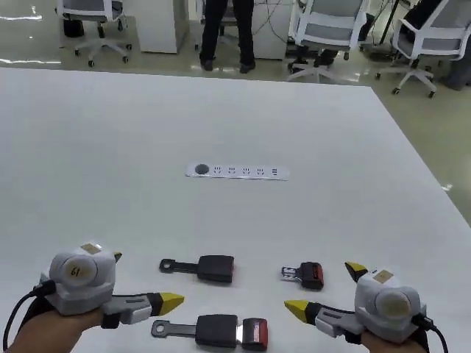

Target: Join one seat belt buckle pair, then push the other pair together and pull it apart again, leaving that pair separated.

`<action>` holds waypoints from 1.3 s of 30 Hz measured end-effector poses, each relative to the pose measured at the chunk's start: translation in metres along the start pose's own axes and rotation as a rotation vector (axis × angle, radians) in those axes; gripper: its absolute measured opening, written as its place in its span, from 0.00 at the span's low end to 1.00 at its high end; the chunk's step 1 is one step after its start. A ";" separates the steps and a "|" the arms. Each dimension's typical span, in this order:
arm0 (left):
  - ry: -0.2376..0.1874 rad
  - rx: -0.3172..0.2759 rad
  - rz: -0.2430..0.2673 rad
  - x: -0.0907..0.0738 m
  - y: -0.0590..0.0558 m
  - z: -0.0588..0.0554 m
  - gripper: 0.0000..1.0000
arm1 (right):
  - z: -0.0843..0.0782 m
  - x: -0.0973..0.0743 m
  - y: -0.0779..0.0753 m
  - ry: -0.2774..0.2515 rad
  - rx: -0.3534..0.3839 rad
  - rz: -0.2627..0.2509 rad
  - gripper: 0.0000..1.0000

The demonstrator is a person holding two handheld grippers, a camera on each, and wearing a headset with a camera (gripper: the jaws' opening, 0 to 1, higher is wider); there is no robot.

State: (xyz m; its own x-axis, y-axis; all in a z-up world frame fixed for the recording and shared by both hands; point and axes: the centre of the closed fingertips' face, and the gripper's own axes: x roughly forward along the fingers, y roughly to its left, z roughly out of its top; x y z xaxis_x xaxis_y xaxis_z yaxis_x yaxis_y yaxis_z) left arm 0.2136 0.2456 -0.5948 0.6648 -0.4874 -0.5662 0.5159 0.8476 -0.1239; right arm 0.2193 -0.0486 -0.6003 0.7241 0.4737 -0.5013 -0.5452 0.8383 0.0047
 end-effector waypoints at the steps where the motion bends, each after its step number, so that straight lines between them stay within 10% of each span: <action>1: -0.004 -0.002 0.003 -0.003 -0.001 0.000 1.00 | 0.000 -0.001 0.002 -0.001 0.001 0.001 0.94; 18: -0.091 -0.017 0.027 -0.052 0.001 -0.008 1.00 | -0.004 -0.027 0.038 -0.035 -0.003 0.007 0.97; 39: -0.106 0.016 -0.006 -0.075 -0.010 -0.015 1.00 | -0.018 -0.055 0.040 -0.031 0.001 -0.032 1.00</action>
State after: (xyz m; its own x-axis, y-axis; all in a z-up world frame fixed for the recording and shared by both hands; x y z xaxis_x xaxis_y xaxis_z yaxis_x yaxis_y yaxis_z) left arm 0.1507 0.2766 -0.5633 0.7144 -0.5126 -0.4763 0.5281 0.8415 -0.1136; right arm 0.1503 -0.0463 -0.5882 0.7541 0.4545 -0.4741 -0.5209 0.8536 -0.0102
